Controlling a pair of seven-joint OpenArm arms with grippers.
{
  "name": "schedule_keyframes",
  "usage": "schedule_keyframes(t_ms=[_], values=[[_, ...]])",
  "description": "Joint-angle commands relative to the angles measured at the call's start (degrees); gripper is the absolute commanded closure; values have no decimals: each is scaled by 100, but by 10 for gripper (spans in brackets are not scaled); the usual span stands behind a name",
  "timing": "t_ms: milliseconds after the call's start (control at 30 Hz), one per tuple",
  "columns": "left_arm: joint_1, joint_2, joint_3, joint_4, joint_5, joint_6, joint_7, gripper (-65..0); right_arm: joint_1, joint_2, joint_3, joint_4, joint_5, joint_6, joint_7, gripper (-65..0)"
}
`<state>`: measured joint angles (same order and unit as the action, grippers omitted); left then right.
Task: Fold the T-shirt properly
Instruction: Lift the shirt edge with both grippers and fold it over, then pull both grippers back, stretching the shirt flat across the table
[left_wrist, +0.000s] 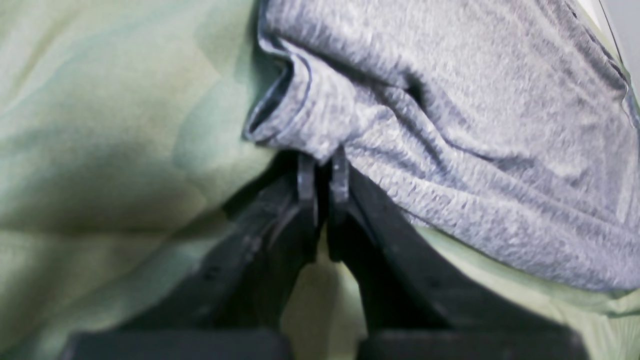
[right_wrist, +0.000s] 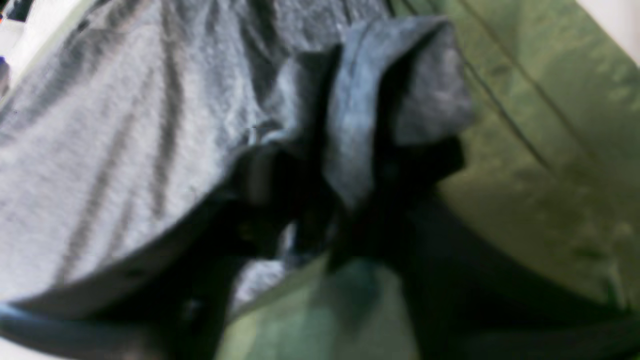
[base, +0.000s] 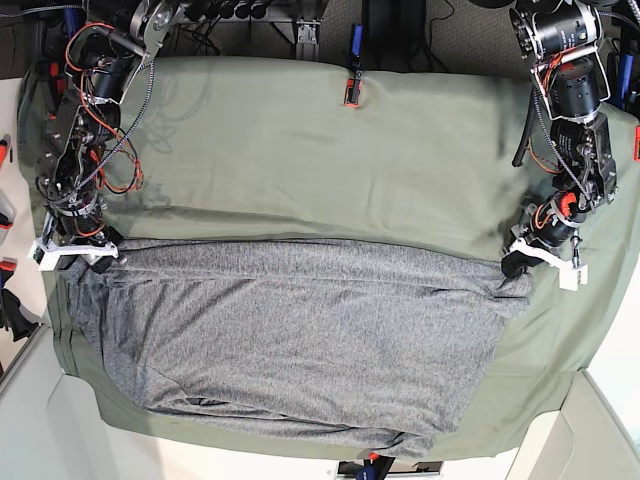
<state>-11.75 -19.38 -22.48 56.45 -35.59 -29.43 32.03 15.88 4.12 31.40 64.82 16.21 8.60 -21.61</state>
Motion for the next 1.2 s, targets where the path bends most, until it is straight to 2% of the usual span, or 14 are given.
schedule_keyframes(t_ms=[0,33,67,200,300,467,767,1000,1167], values=[[-61,-70,2,28,83,4,70,0,87,46,-2,48,-59,17,7,-91],[-61,-81,0,28,74,2,94,0,79,48,-2,48,-105,20,2,-10],[-61,-90,0,37,72,-2,127,0,76,48,-2,50,-103,24,-9,0],[-15,-203,-7,306,-181,-310,413,0,52,46,0,236,-98,116,-358,0],[221,-343,-35,824,-667,-348,789,0,-131,50,-2,765,-79,125,-767,0],[885,-575,-267,1838,-706,-424,857,0,-627,50,-2,1786,-55,122,-1274,0],[2079,-717,-1064,2898,-887,-426,949,0,-1759,63,-2,2865,595,234,-1650,0],[3156,-717,-1834,3477,-1099,-431,981,0,-2820,61,11,3711,699,275,-1792,0],[3633,-715,-2175,3571,-1394,-896,981,0,-3469,63,15,4188,737,278,-1788,0]])
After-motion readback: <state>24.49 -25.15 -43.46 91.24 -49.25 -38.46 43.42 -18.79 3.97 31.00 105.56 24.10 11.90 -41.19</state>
